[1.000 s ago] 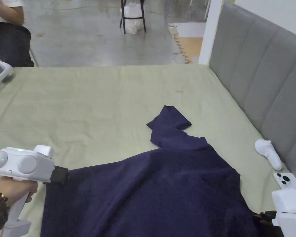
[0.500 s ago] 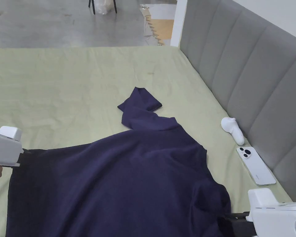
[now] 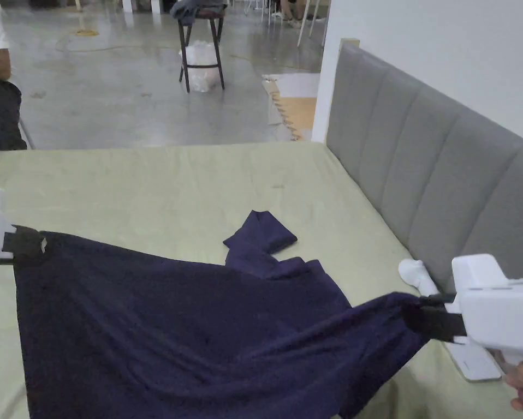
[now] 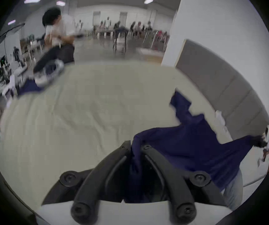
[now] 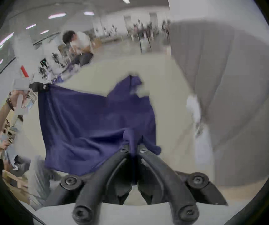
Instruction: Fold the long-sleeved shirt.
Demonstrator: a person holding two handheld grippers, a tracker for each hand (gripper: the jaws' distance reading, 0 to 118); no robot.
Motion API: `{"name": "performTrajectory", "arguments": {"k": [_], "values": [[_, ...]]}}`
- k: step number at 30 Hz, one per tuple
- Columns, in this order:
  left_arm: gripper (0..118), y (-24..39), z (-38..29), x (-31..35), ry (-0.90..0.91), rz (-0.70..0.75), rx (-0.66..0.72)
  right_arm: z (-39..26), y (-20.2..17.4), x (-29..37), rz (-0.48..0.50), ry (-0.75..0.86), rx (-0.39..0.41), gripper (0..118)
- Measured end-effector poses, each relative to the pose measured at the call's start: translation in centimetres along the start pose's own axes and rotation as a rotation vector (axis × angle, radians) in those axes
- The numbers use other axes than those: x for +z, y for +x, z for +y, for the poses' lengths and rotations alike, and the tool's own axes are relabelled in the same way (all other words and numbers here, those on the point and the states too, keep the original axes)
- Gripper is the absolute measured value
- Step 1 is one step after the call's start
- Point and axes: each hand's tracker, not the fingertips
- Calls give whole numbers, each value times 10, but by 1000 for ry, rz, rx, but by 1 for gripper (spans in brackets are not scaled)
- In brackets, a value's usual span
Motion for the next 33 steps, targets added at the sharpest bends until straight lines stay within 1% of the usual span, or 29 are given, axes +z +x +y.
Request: {"name": "performTrajectory", "arguments": {"k": [1,2,3,5,8,9,12,13,14,15,18,20,23,26,27,29,30,32,33], "values": [[12,1,22,16,52,30,-21,36,-2,13,-39,53,64,3],[12,1,49,34,94,47,-23,71,-1,22,-60,93,106,3],[12,-1,78,49,134,50,-14,109,1,30,-71,146,120,3],[12,-1,128,79,220,104,-17,186,7,43,-85,223,125,3],[12,1,195,124,328,180,0,293,9,64,-163,327,149,3],[12,3,214,136,358,218,4,322,12,70,-194,357,131,3],[12,8,260,166,421,294,-15,396,13,86,-222,439,125,3],[12,9,271,175,451,298,-1,413,14,89,-248,444,88,3],[12,9,280,182,463,287,18,426,15,92,-247,450,64,3],[12,23,276,195,513,268,33,436,14,94,-246,456,50,3],[12,34,282,203,515,281,28,445,18,89,-243,465,50,3],[12,42,277,197,505,296,7,440,22,77,-240,449,12,3],[12,46,256,173,472,303,-11,417,27,41,-250,404,-43,3],[12,47,219,132,390,326,13,376,36,-13,-248,322,-78,3],[12,26,218,109,368,324,24,358,40,-33,-234,291,-90,3],[12,17,187,74,316,331,39,322,48,-76,-224,217,-124,3],[12,12,170,56,285,322,45,299,52,-99,-225,184,-129,3],[12,0,137,22,228,309,72,255,58,-136,-214,116,-166,3],[12,-4,118,6,215,305,90,231,57,-151,-209,95,-199,3]]}}
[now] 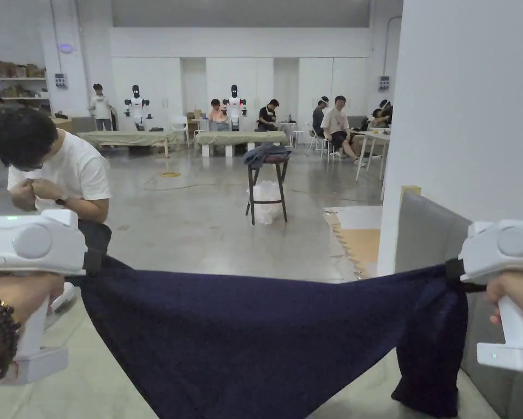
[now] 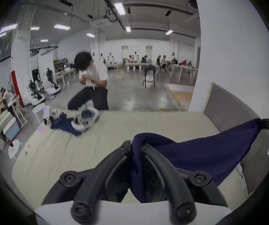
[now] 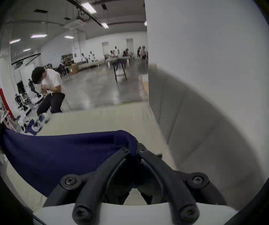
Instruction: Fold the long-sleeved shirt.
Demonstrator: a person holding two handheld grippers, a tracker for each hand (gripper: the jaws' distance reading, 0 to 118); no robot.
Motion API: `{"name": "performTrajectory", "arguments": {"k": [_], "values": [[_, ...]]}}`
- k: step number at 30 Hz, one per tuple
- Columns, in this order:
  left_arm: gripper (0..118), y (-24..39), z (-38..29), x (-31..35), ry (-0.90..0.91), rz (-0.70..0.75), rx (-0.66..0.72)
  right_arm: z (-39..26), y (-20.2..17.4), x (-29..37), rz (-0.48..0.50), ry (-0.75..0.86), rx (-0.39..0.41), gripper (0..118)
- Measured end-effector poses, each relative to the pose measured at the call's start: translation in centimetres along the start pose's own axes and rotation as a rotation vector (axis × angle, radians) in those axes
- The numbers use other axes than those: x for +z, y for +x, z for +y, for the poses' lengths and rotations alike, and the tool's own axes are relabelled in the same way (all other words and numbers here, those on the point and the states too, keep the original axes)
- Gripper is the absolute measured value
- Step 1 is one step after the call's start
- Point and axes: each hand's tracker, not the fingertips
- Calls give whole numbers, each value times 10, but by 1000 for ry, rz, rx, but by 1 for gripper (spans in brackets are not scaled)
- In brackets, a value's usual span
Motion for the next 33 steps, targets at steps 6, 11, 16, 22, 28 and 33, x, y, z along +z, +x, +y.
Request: {"name": "performTrajectory", "arguments": {"k": [6,11,16,22,28,33], "values": [[12,5,-78,-6,-78,-27,14,-74,14,-15,8,-27,-66,3],[12,-11,-127,47,-70,-34,20,-116,32,33,23,-27,36,3],[12,-30,-236,91,-239,1,-30,-218,35,77,53,-167,121,3],[12,-46,-368,86,-549,7,7,-345,39,45,10,-549,289,3],[98,-67,-387,74,-642,30,63,-357,43,41,4,-539,270,83],[80,-74,-343,96,-453,53,-10,-303,28,79,-17,-279,316,106]]}}
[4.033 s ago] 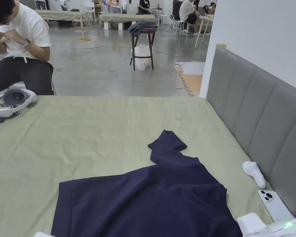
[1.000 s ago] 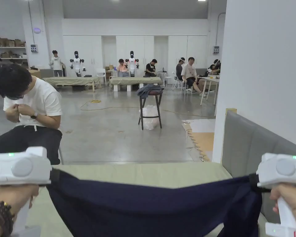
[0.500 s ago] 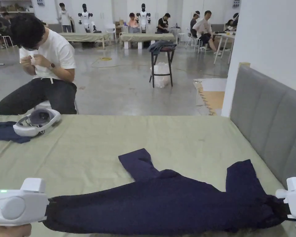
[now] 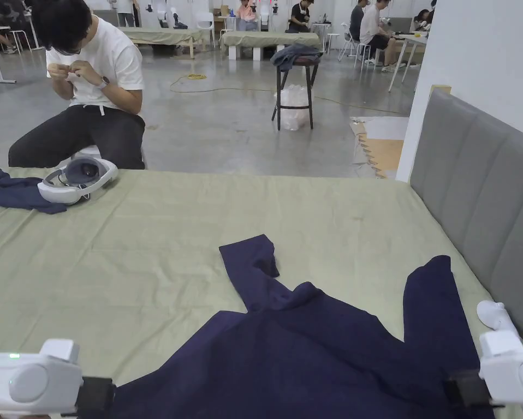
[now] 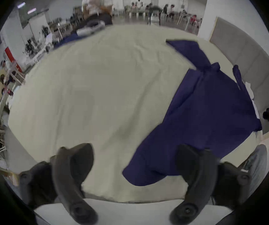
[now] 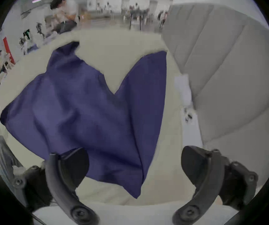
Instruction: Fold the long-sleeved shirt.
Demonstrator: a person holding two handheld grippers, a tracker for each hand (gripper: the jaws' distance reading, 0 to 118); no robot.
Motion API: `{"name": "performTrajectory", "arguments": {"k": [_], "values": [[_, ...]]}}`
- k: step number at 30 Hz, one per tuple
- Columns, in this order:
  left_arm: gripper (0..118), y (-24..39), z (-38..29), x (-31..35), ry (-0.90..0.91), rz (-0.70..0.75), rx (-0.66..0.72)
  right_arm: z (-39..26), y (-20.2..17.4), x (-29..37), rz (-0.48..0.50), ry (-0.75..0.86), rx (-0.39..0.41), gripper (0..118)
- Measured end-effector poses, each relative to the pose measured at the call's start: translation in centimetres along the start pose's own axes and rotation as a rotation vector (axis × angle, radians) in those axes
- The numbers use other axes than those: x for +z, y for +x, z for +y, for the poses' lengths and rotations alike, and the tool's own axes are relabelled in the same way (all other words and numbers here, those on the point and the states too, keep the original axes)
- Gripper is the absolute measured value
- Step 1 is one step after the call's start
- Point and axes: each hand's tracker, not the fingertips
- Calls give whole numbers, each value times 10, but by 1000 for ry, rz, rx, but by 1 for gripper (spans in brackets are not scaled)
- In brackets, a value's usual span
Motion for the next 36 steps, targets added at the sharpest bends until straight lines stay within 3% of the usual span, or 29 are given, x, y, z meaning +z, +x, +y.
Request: {"name": "performTrajectory", "arguments": {"k": [1,2,3,4,5,6,9,10,13,14,17,20,23,24,25,26,27,28,31,34,36], "values": [[47,17,-3,25,4,17,7,9,0,6,29,-13,-12,86],[15,19,0,31,11,15,19,17,-1,10,65,-31,-20,55],[15,21,2,36,34,6,30,25,-9,16,95,-27,-26,41],[5,23,3,39,56,-4,32,29,-13,17,128,-9,-25,27],[6,22,6,40,91,-1,34,32,-17,15,145,2,-20,4],[4,24,5,40,75,-3,29,33,-22,15,131,2,-23,1],[4,28,2,35,56,7,23,35,-43,10,141,-21,5,1],[19,28,-1,30,55,9,29,34,-48,9,139,-24,9,1],[107,27,-7,8,-31,12,30,32,-53,2,165,-37,10,1],[110,27,-11,1,-53,29,33,31,-56,0,180,-47,9,1],[95,26,-19,-27,-104,19,39,32,-68,1,191,-64,28,1],[89,29,-29,-53,-194,33,78,46,-73,-19,187,-89,57,1],[71,24,-23,-71,-248,-41,76,78,-88,-34,197,-93,101,1],[53,25,-19,-67,-221,-32,59,93,-95,-41,207,-88,123,1],[18,28,-15,-62,-221,-88,8,111,-104,-48,224,-84,152,1],[14,29,-12,-59,-227,-157,-18,129,-112,-56,239,-77,175,1],[13,27,-12,-61,-231,-73,-16,151,-120,-68,249,-67,204,3],[13,22,-11,-63,-233,-65,-26,172,-129,-80,258,-54,238,20],[13,28,-8,-54,-217,-106,-16,227,-157,-123,280,-67,297,98],[13,26,-11,-53,-213,-117,5,261,-181,-174,327,-152,366,99],[13,26,-13,-56,-213,-123,23,269,-192,-203,320,-209,392,93]]}}
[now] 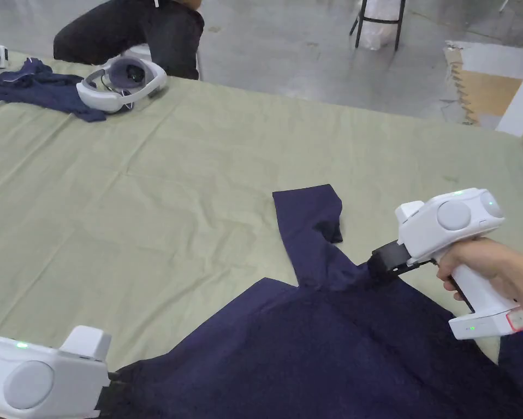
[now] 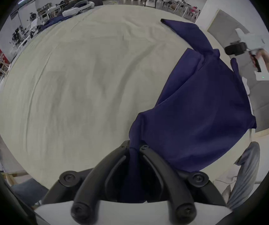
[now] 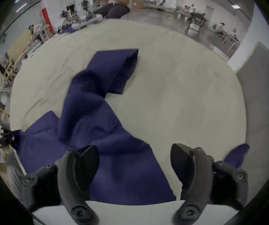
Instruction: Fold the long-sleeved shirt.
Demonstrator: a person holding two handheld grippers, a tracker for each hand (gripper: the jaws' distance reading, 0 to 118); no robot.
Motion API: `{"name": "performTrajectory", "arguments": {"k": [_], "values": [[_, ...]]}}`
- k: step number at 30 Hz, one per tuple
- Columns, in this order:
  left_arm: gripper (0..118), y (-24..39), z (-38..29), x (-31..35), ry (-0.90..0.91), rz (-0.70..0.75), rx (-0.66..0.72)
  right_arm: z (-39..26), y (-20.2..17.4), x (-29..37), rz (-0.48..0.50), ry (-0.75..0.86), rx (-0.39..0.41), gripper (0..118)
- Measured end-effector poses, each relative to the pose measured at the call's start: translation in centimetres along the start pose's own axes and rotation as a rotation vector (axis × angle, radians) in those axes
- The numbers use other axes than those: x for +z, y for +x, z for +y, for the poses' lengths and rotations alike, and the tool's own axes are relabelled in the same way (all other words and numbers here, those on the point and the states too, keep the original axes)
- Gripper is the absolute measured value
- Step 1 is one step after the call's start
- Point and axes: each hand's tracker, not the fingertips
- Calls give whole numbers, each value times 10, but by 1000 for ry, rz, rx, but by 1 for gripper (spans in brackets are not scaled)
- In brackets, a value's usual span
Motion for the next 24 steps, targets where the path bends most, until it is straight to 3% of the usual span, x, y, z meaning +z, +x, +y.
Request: {"name": "performTrajectory", "arguments": {"k": [3,4,5,6,7,8,10,15,18,20,24], "values": [[13,0,3,-4,-7,-2,10,7,-1,-39,-16,-101,15,70],[13,3,4,-5,-8,-1,11,5,-4,-51,6,-153,17,49],[13,2,5,-2,-8,-4,13,1,-11,-57,45,-190,4,36],[13,5,7,-1,-11,0,12,3,-16,-44,20,-124,7,28],[13,7,9,0,-12,5,9,3,-14,-36,44,-128,10,7],[13,9,12,3,-10,5,2,0,-19,-28,92,-110,13,7],[12,9,21,17,17,28,-40,-6,-22,2,-36,-52,42,7],[12,23,88,100,264,26,-149,-18,15,148,-22,137,-45,7],[11,45,153,164,418,76,-240,-21,39,261,-187,268,-46,7],[11,59,202,210,524,40,-251,-15,61,332,-211,382,-126,7],[11,90,301,306,717,15,-304,8,96,457,-290,585,-202,7]]}}
